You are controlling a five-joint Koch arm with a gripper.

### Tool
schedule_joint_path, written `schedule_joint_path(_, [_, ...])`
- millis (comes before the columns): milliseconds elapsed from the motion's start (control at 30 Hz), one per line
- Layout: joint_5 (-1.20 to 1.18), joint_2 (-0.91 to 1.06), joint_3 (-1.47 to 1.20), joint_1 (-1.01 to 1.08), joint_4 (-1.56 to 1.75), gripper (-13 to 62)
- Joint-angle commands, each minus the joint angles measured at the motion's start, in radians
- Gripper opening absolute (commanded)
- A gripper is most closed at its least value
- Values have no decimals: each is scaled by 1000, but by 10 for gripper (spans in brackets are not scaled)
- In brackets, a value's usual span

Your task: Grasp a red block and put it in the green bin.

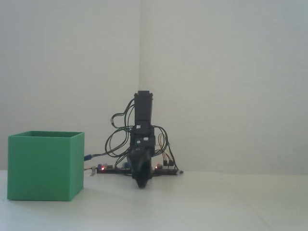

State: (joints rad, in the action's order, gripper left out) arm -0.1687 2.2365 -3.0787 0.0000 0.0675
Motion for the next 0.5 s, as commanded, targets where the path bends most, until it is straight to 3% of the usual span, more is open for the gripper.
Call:
schedule_joint_path(0, [6,95,-66,-8,-87,349])
schedule_joint_path(467, [6,92,-66,8,-117,347])
